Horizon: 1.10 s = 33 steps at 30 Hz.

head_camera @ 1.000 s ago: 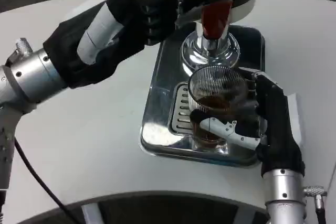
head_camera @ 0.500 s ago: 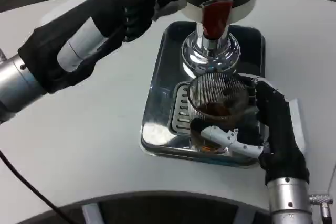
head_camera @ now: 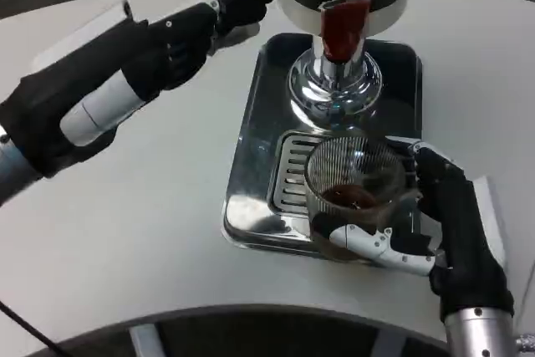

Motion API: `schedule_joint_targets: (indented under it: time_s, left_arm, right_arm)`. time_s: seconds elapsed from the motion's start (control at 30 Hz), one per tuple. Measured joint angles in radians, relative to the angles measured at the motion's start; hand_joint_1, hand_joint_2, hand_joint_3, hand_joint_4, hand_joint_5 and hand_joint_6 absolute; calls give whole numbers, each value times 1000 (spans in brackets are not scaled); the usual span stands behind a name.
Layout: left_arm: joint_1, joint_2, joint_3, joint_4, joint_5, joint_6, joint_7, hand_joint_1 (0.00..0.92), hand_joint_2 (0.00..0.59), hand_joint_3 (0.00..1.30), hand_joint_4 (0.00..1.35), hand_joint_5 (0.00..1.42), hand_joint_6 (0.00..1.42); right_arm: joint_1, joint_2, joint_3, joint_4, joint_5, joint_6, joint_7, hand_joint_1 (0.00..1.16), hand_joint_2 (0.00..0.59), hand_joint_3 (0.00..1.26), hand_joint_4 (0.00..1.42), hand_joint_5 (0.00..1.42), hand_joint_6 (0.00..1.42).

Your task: Grasp the cup under the faucet to collect the drink, then remove the cup.

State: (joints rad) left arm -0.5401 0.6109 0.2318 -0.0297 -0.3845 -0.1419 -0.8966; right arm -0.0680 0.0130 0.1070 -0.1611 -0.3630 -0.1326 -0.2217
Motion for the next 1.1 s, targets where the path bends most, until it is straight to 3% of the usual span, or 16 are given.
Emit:
schedule_joint_targets:
  time_s: [0.27,0.53,0.9,1.1]
  left_arm:
    - [85,42,20,-3,10,-67,-3,0,54,90,0,0,0]
    - [136,51,22,-12,38,-119,-3,0,53,90,0,0,0]
    - [208,89,22,-18,84,-232,-6,0,53,95,0,0,0]
    - [271,144,25,-22,114,-311,-20,0,54,77,0,0,0]
  right_arm:
    - [42,-2,13,-98,7,27,39,1025,127,706,742,920,956]
    - [53,-2,21,-135,7,43,59,1025,126,707,742,920,956]
    - [110,-15,30,-273,34,87,131,1025,126,707,750,936,968]
    - [156,-27,35,-361,51,121,186,1022,133,707,751,938,971]
